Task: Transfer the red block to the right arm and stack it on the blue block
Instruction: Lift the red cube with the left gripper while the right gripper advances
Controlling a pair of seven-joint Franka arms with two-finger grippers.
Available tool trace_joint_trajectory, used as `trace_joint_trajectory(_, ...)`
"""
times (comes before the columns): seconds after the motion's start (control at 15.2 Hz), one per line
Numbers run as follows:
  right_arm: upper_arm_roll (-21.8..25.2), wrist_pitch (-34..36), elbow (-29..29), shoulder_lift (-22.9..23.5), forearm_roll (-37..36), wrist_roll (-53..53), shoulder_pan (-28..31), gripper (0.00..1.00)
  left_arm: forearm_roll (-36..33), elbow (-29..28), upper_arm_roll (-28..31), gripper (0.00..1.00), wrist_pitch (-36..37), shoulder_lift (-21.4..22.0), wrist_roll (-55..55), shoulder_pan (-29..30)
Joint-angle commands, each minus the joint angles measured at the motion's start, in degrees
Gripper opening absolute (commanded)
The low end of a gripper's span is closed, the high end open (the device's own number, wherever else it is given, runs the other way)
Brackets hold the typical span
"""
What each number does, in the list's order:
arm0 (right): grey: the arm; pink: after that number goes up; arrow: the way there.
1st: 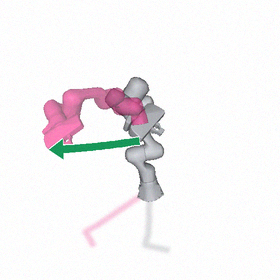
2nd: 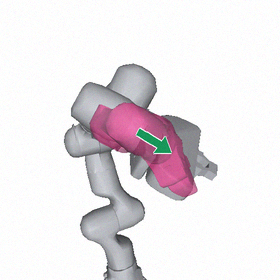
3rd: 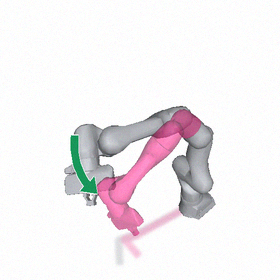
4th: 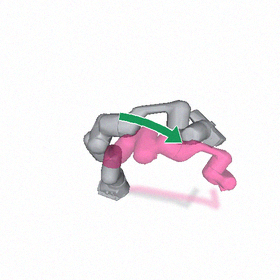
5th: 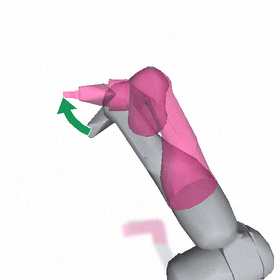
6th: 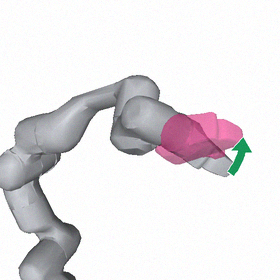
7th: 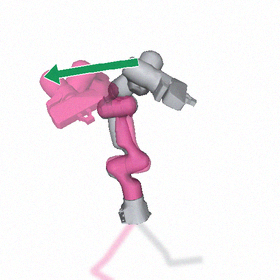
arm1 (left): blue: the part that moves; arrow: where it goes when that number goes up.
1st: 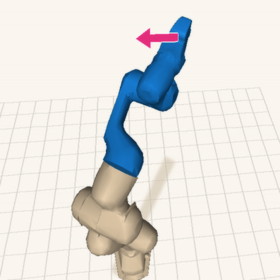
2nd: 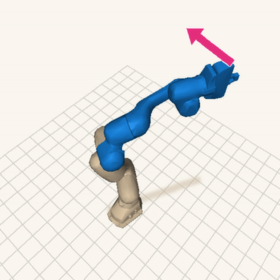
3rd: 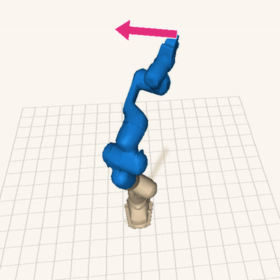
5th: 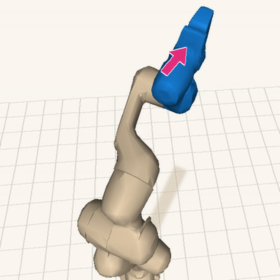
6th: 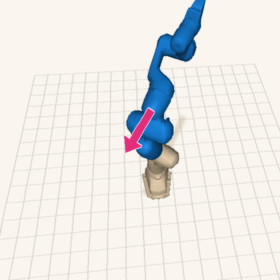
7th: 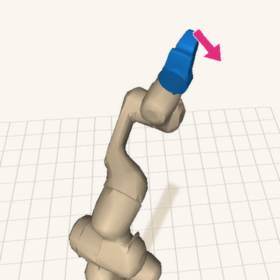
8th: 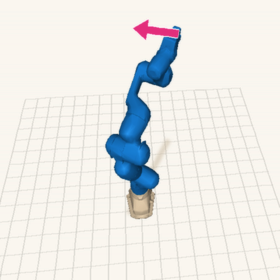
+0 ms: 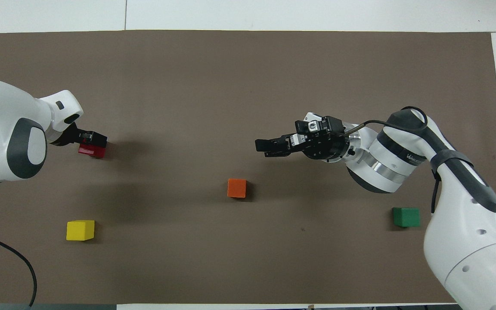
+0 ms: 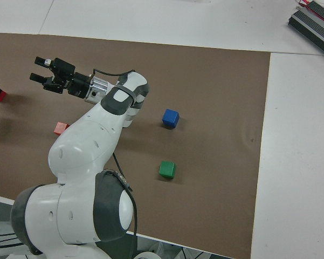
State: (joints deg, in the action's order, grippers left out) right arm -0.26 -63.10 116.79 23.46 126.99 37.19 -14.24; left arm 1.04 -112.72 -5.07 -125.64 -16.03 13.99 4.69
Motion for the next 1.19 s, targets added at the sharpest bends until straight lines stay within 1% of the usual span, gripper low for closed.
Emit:
trace_joint_trajectory(0.0,-0.4,-1.4,-1.3,0.2,1.0,-2.6,-0.4,1.0,0.5,-2.1,0.6,1.0,-2.7,0.1,1.0,-0.6)
trace_joint_trajectory(0.13,-0.4,-1.8,-1.3,0.4,1.0,-2.6,-0.5,1.0,0.5,-3.1,0.6,1.0,-3.6,0.1,0.9,-0.6)
trace_joint_trajectory(0.2,-0.4,-1.3,-2.0,1.7,1.0,-2.6,-0.6,1.0,0.5,-3.6,0.6,0.96,-3.7,0.2,0.9,-0.7)
trace_joint_trajectory(0.26,-0.4,-0.6,-3.6,3.5,1.0,-2.3,-0.9,1.0,0.5,-4.0,0.6,0.77,-3.5,0.3,0.9,-0.7)
trace_joint_trajectory(0.33,-0.4,-0.4,-4.3,4.3,1.5,-2.3,-1.2,1.0,0.5,-4.0,0.6,0.44,-2.8,0.4,0.9,-0.9)
trace_joint_trajectory(0.4,-0.4,-0.6,-4.6,4.6,2.0,-2.3,-1.4,1.0,0.5,-4.0,0.6,0.01,-2.2,0.5,0.9,-0.8)
trace_joint_trajectory(0.53,-0.4,-0.9,-6.4,5.6,2.1,-2.4,-1.4,1.0,1.4,-2.6,0.5,0.0,1.6,0.5,0.1,0.1)
trace_joint_trajectory(0.59,-0.4,-0.9,-7.4,6.5,2.1,-2.4,-1.4,1.0,3.2,-1.2,0.5,0.0,4.1,0.6,-0.1,0.8)
trace_joint_trajectory(0.66,-0.4,-1.0,-8.1,7.2,2.1,-2.4,-1.4,1.0,5.8,0.5,0.5,0.0,7.1,0.8,-0.3,1.4)
trace_joint_trajectory(0.79,-0.4,-1.1,-8.2,7.6,2.1,-2.2,-1.6,1.0,7.2,4.7,0.5,0.0,15.7,2.1,-2.6,1.4)
trace_joint_trajectory(0.92,-0.4,-1.1,-7.7,7.6,1.9,-1.7,-1.8,1.0,7.6,10.1,0.1,0.0,25.6,3.2,-10.8,0.6)
trace_joint_trajectory(0.99,-0.3,-1.1,-7.5,7.6,1.8,-1.2,-1.8,1.0,8.8,12.4,-0.5,0.0,29.8,3.5,-15.4,0.5)
trace_joint_trajectory(1.05,-0.3,-1.1,-7.5,7.6,1.7,-0.7,-1.8,1.0,11.1,13.8,-1.5,0.0,33.1,4.2,-19.7,0.3)
trace_joint_trajectory(1.12,-0.4,-1.0,-7.5,7.6,1.8,-0.6,-1.8,1.0,14.2,14.6,-2.2,0.0,35.0,6.0,-24.9,0.2)
